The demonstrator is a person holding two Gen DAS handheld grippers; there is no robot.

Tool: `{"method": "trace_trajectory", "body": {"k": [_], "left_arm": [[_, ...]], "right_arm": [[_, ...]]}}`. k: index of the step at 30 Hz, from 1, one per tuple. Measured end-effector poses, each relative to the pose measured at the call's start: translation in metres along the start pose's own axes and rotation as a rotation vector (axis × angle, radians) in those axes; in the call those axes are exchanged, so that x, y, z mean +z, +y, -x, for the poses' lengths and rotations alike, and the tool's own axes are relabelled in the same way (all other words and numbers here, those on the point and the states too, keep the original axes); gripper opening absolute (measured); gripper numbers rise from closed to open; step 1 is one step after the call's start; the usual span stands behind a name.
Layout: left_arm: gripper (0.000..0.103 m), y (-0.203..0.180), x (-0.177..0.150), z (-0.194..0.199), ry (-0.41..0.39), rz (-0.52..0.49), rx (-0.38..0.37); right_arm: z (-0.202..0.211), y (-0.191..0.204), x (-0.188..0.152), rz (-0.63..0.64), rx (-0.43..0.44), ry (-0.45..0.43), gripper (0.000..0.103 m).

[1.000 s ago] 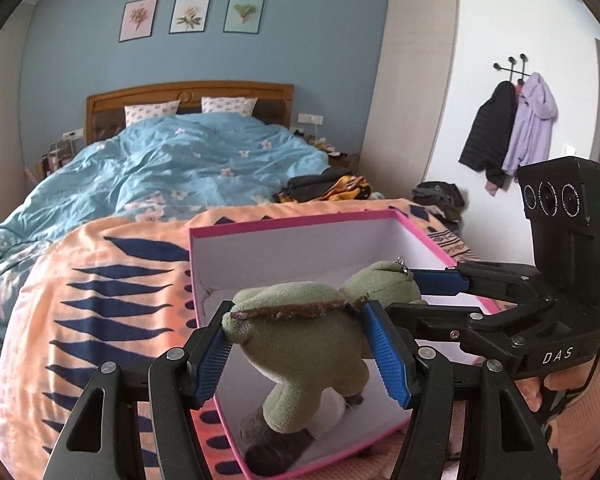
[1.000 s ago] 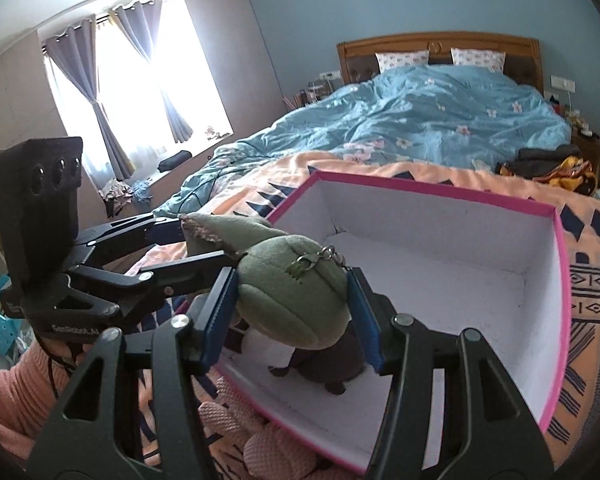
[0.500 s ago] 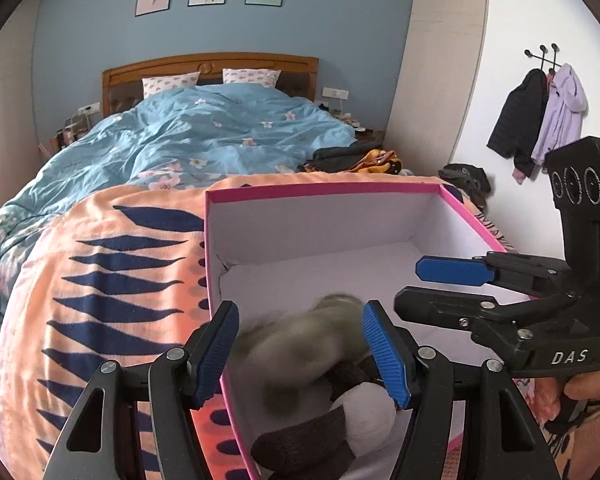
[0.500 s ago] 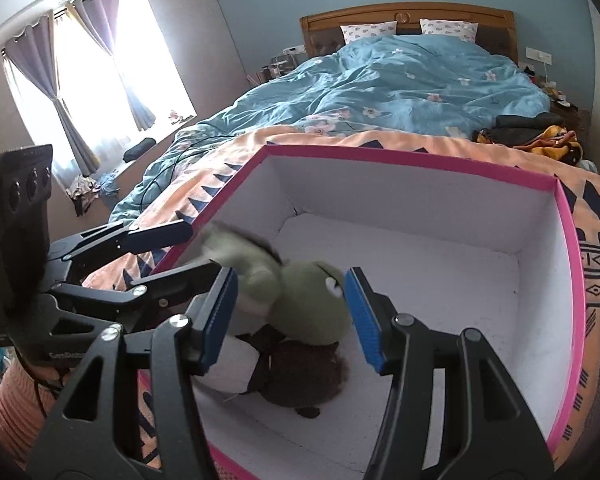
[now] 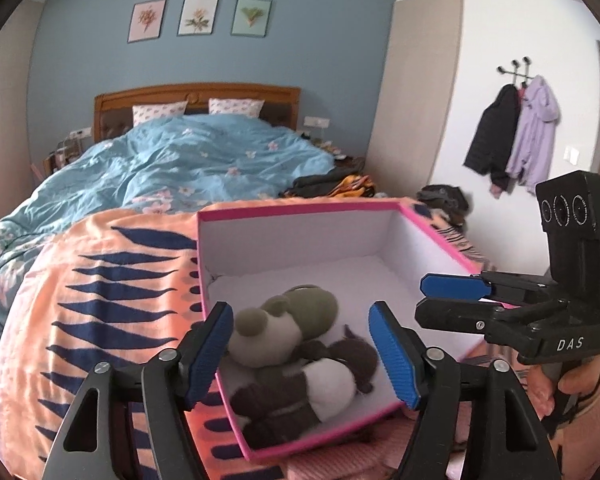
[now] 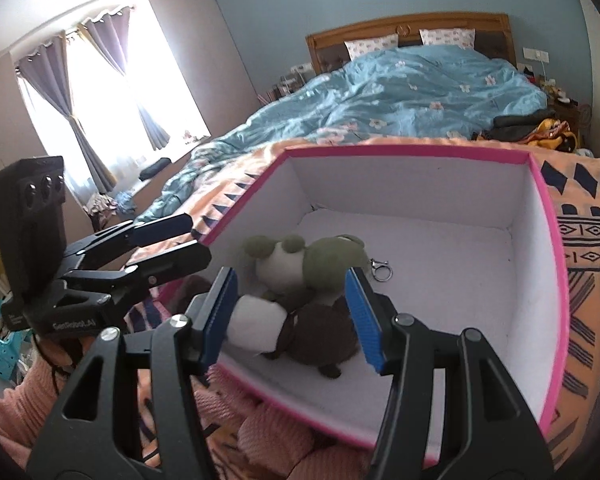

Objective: Organize objects
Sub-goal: 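Lift the green frog into the pink box and release it from the right tool, then lower the right tool onto the pink knitted bunny and grasp it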

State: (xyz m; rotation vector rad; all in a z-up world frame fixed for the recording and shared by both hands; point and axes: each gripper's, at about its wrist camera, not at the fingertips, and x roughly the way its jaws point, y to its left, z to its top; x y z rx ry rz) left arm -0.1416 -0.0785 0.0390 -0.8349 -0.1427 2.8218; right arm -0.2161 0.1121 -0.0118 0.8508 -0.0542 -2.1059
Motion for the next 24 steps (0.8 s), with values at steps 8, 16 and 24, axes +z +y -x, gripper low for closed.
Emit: {"method": "trace_trajectory", "body": {"k": [8,16,24], "left_arm": [[0.084,-0.032,-0.017,0.045,-0.087,-0.063,-0.063],[0.086,-0.055,-0.053,0.046,-0.037,-0.087,-0.096],[0.093,-0.067,-0.091,0.025,0.077,-0.108,-0.063]], "right_arm": [[0.048,0.016,-0.031,0.034,0.021,-0.068,0.060],[0.061,0.018,-0.076,0.032,-0.051,-0.025,0.061],[0.046,0.012,-0.117,0.021,-0.129,0.054,0.061]]}}
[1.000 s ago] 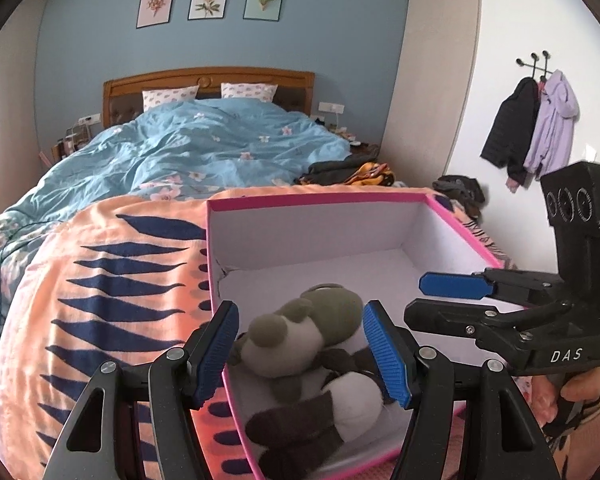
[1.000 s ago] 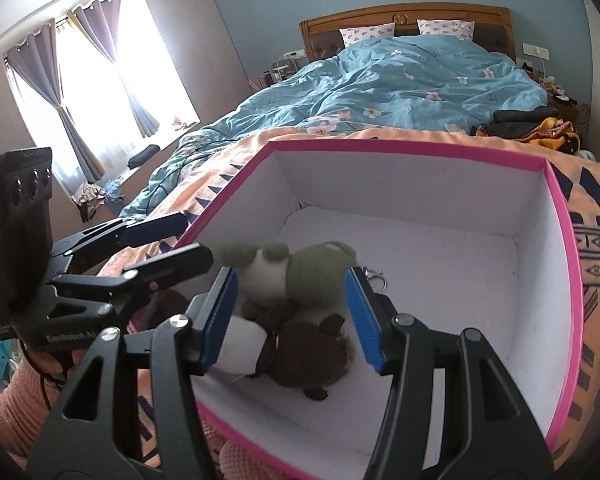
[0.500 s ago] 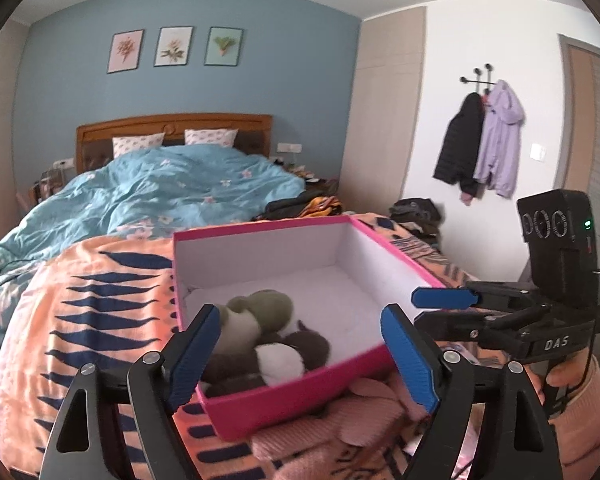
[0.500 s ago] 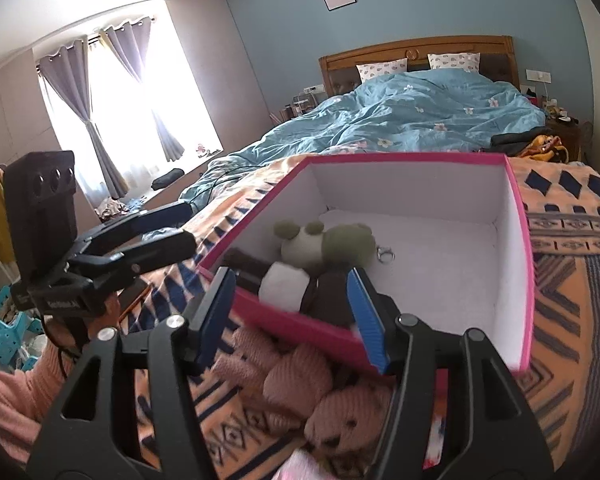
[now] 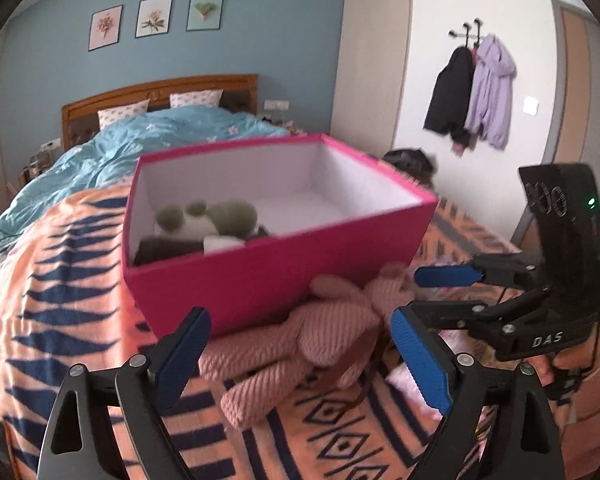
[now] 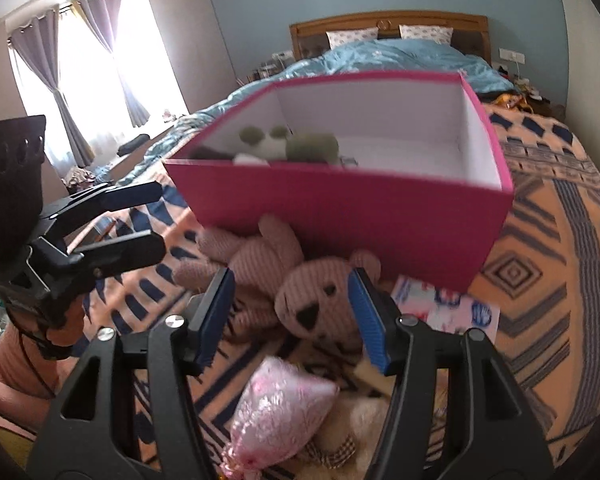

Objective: Organize objects
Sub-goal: 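Lower the right tool onto the pink knitted bunny and grasp it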

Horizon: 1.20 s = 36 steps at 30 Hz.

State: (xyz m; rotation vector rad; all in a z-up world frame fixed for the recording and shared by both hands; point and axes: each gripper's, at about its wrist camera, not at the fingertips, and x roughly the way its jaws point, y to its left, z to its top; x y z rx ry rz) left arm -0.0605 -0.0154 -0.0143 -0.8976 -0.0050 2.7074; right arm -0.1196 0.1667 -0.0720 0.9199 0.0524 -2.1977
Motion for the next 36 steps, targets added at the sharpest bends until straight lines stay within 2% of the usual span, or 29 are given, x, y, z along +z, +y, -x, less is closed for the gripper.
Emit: {"method": "trace_trajectory", "body": {"k": [4,9,23,27,31,36], "left_arm": [[0.093,0.005,-0.009,-0.007,0.025,0.036,0.002],[0.093,0.010,-0.017,-0.012,0.052,0.071,-0.010],[0.093,0.001,-0.024,-0.024,0.103,0.039,-0.026],[0.093,0.000,-0.025,-0.028,0.123,0.042,-0.028],[0.093,-0.001,-0.027,-0.030,0.137,0.044,-0.032],[0.093,-0.003,-0.028,-0.030,0.143,0.036,-0.042]], "right_arm": [[-0.005,-0.003,-0.008,-0.017,-0.005,0.019,0.061],[-0.011,-0.001,-0.011,0.004,-0.059,0.027,0.061],[-0.030,-0.002,-0.008,0.015,-0.119,0.038,0.061],[-0.031,-0.002,-0.007,0.016,-0.116,0.041,0.062],[-0.029,-0.004,-0.007,0.001,-0.100,0.033,0.056],[-0.026,-0.011,-0.006,-0.046,-0.033,0.037,0.054]]}}
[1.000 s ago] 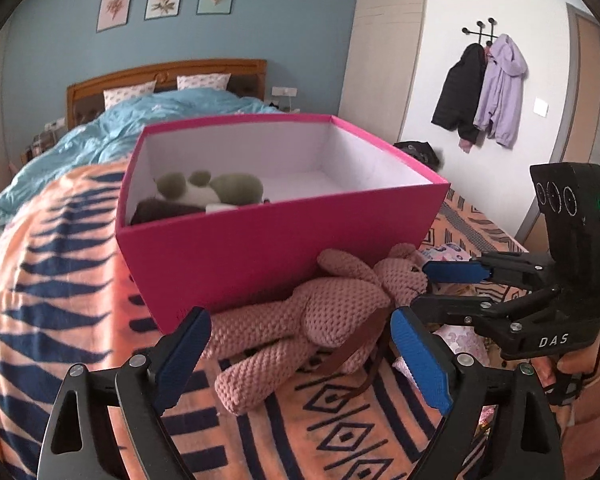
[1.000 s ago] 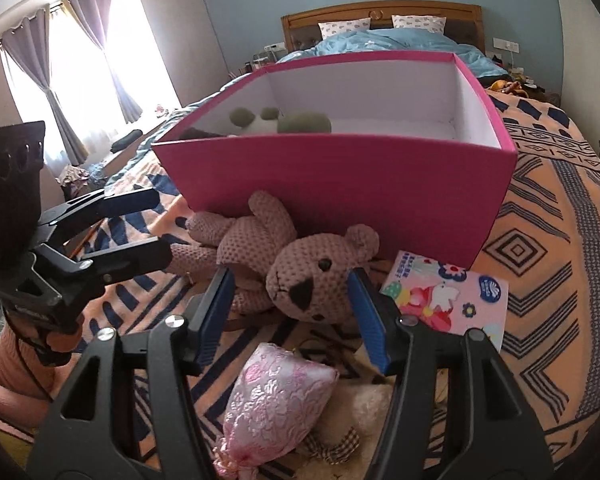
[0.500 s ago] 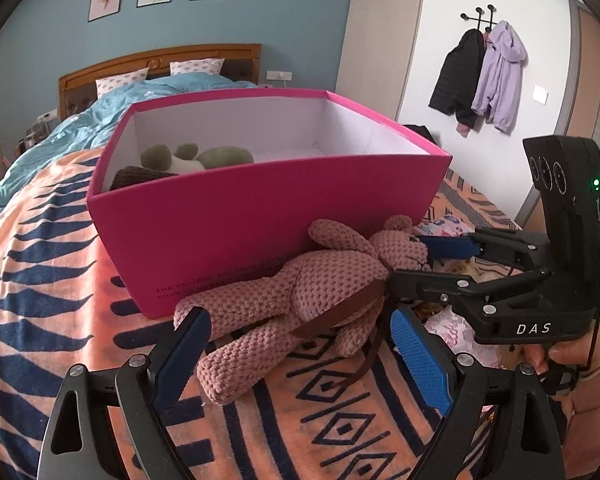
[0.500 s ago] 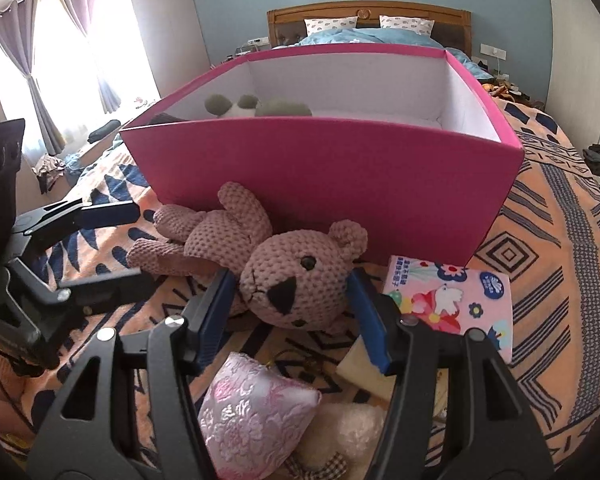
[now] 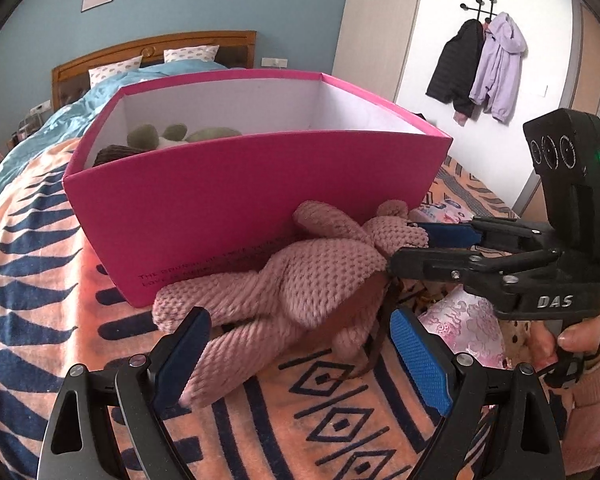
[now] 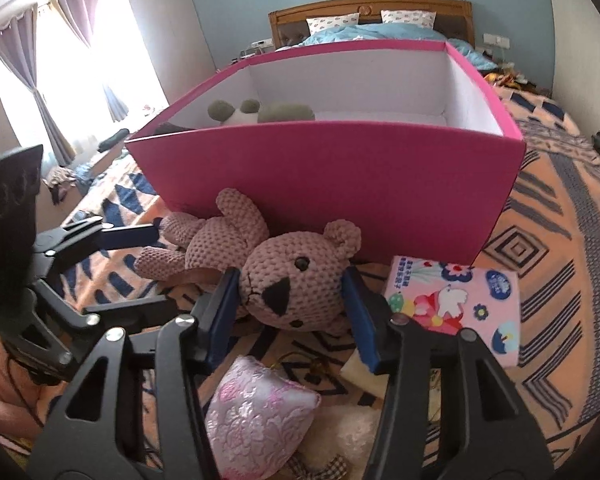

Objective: Organize objects
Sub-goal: 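Lower the right tool onto the pink knitted bunny and grasp it, then carry the pink knitted bunny into the pink box and open the right tool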

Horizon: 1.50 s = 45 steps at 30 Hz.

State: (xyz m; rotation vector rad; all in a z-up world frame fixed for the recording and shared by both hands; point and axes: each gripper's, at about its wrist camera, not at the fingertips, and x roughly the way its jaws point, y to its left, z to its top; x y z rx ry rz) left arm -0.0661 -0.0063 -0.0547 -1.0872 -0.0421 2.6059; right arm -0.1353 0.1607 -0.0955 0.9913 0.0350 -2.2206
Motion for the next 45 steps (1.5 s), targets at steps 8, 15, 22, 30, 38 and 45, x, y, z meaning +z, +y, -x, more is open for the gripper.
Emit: {"method": "trace_trajectory", "body": {"k": [8,15,22,30,38,45], "left_arm": [[0.087,0.001,0.000,-0.006,0.026,0.002,0.017],[0.077,-0.002,-0.003,-0.008,0.061,-0.010,0.026],[0.077,-0.002,-0.009,0.003,0.070,0.004,-0.008],[0.053,0.001,-0.004,0.010,0.052,0.051,-0.097],[0.050,-0.009,0.011,0.027,-0.001,0.049,-0.136],[0.050,-0.016,0.034,0.056,-0.095,0.004,-0.118]], "right_arm": [[-0.005,0.011,-0.001,0.022,0.012,0.013,0.060],[-0.008,0.002,-0.004,-0.019,0.068,0.029,0.061],[-0.003,-0.002,-0.005,-0.054,0.095,0.016,0.056],[0.012,-0.003,-0.005,-0.093,0.134,-0.013,0.056],[0.037,0.001,-0.003,-0.098,0.130,-0.059,0.056],[0.066,0.014,0.018,-0.059,0.124,-0.142,0.056]]}}
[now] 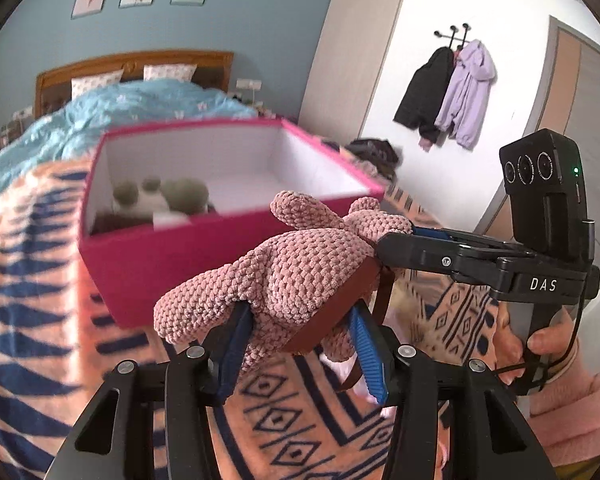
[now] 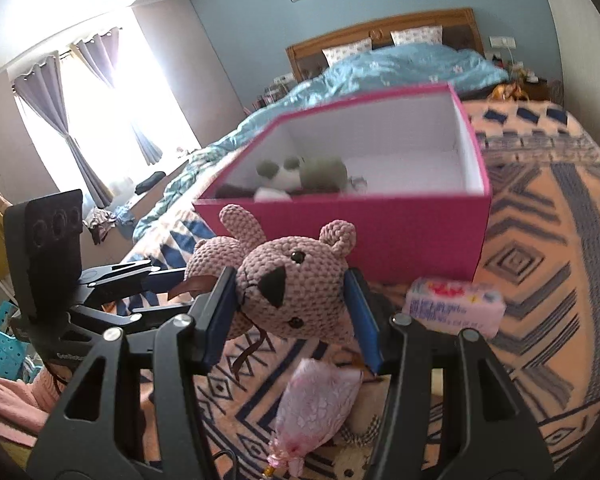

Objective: Organize objects
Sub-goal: 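Carry the pink knitted bunny into the pink box and open the right tool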

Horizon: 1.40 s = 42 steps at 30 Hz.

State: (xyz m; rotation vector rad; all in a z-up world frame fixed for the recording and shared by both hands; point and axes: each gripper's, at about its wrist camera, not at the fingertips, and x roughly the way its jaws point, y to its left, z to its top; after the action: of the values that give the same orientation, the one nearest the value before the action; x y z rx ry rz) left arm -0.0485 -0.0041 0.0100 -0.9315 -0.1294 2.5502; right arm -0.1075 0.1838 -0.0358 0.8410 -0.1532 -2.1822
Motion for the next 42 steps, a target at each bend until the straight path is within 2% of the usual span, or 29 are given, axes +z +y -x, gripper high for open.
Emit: {"method": "trace_trajectory", "body": {"k": [8,14,19,34,42], "left_arm": [[0.050,0.006,0.051,0.014,-0.089,-0.063,0.080],[0.050,0.021,0.089,0.009,-0.109,-0.070,0.128],[0.050,0.040,0.109,-0.001,-0.102,-0.048,0.145],[0.050,0.093,0.137,-0.062,0.013,0.023,0.226],[0.050,0.118,0.143,-0.096,0.086,0.062,0.271]], "right_arm": [[0.008,0.011,0.051,0.062,0.007,-0.095,0.056],[-0.005,0.010,0.088,0.084,-0.002,-0.155,0.056],[-0.023,0.003,0.112,0.072,-0.008,-0.164,0.056],[-0.101,-0.030,0.151,-0.021,-0.040,-0.046,0.056],[-0.137,-0.035,0.161,-0.008,-0.111,0.024,0.057]]}}
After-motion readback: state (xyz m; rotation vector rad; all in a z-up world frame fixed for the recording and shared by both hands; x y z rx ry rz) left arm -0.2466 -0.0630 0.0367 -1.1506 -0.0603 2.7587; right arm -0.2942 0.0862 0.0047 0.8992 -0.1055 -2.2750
